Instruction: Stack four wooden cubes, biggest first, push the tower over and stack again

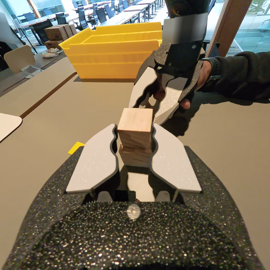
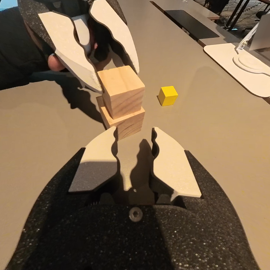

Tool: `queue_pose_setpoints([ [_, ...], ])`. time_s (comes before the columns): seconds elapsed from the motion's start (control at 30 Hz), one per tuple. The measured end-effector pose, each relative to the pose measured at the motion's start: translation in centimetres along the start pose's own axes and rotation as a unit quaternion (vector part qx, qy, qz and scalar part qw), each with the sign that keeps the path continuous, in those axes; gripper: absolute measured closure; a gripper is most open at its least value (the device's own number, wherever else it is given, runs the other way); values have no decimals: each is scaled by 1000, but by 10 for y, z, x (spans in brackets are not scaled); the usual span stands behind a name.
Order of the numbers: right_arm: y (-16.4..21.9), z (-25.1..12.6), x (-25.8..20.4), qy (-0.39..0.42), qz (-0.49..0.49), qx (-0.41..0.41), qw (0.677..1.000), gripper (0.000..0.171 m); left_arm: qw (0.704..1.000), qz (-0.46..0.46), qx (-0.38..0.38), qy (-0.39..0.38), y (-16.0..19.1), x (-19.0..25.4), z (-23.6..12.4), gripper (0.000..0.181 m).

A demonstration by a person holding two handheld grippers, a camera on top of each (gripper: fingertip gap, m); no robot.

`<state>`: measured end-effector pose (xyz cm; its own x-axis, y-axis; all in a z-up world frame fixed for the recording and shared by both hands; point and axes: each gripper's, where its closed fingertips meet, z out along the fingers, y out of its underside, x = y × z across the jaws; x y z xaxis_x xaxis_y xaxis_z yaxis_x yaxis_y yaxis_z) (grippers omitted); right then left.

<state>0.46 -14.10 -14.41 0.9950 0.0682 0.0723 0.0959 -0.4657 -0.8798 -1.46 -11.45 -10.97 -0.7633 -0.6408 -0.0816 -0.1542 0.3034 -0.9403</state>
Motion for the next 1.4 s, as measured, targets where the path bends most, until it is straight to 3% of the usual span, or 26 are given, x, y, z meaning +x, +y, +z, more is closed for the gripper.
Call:
queue_pose_setpoints([
  [0.53, 0, 0, 0, -5, 3, 0, 1000, 128, 1000, -1, -14, 4, 1, 2, -2, 138],
  [0.73, 0, 0, -1, -7, 2, 2, 1000, 128, 1000, -3, -15, 2, 1, 2, -5, 122],
  [0.93, -3, -3, 1, -13, 15, 14, 1000, 127, 999, -7, 33, 3, -11, -4, -21, 114],
  [1.13, -8, -9, 11, -19, 65, 43, 997, 127, 988, -8, 104, -111, -24, -50, -52, 123],
  [1.4, -29, 0, 62, 5, 133, 91, 987, 128, 965, -18, 138, -221, -10, -96, -77, 128],
])
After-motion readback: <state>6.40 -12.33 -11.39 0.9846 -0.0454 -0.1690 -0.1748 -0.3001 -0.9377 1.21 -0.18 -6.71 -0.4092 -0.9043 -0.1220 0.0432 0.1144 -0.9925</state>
